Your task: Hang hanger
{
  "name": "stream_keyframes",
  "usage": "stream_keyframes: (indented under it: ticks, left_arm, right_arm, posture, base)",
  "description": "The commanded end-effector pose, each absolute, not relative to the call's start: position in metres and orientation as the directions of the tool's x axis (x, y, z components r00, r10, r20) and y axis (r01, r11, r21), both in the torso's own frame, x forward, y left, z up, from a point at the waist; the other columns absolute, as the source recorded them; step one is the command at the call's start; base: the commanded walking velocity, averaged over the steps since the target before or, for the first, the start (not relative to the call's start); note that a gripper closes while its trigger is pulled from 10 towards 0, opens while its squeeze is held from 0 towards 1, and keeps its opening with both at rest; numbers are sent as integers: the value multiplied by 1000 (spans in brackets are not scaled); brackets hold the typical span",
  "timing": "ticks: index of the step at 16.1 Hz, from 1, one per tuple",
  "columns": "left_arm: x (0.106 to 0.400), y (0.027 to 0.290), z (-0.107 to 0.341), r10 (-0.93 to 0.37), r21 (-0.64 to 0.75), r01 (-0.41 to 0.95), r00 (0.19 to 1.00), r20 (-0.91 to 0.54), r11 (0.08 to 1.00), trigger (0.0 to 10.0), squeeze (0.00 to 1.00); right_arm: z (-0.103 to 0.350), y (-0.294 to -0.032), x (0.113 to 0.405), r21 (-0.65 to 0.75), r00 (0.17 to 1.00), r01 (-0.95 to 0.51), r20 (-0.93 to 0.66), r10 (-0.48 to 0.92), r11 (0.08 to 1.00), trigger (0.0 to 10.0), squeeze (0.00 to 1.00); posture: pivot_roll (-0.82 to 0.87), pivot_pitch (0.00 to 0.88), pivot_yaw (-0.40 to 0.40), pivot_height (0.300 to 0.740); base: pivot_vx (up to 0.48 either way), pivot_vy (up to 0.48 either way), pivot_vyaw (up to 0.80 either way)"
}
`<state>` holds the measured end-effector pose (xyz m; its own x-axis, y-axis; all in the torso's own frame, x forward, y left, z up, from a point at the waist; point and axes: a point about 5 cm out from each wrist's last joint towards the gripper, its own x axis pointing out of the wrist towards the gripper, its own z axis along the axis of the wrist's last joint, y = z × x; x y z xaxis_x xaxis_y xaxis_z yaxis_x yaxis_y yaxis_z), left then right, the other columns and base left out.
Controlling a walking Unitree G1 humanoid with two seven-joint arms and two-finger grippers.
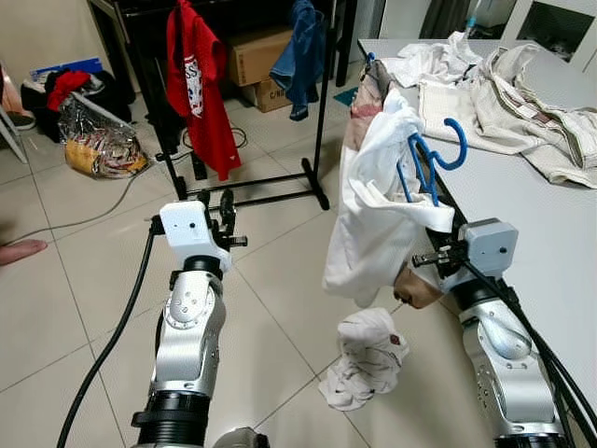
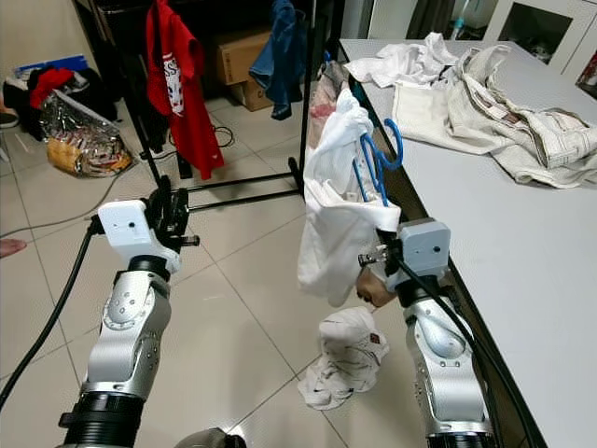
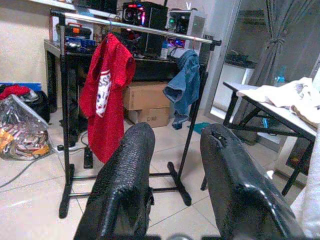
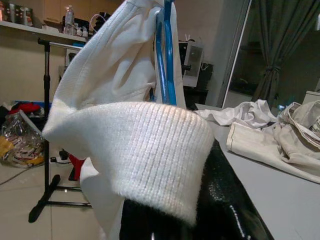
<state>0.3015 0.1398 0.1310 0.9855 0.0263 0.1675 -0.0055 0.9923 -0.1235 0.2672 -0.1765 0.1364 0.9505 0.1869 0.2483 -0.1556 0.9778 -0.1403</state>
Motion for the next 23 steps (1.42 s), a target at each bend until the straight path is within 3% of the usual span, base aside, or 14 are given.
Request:
stream_keyframes:
  ticks: [1,20,23]
  left_arm:
    - [303,137,136,15,-119,8,982,191,993,10000,0]
    - [306,137,133,27,-164,0,986,163,986,10000,0]
    - [306,136,132,24,-166,3,987,160,986,10000,0]
  right_arm:
    - [147,-176,268,-141,936,-153,298,189,978,10000,0]
    - [146,-175,269,-136,936,-164,291,198,977,10000,0]
    - [146,-175,268,-136,936,-164,290,197,977,10000,0]
  posture:
    - [-12,17,16,723]
    - [-14,11,9,723]
    - [-16,12,8,723]
  base:
    - [0,0,0]
    - [0,0,0]
    - [0,331,0]
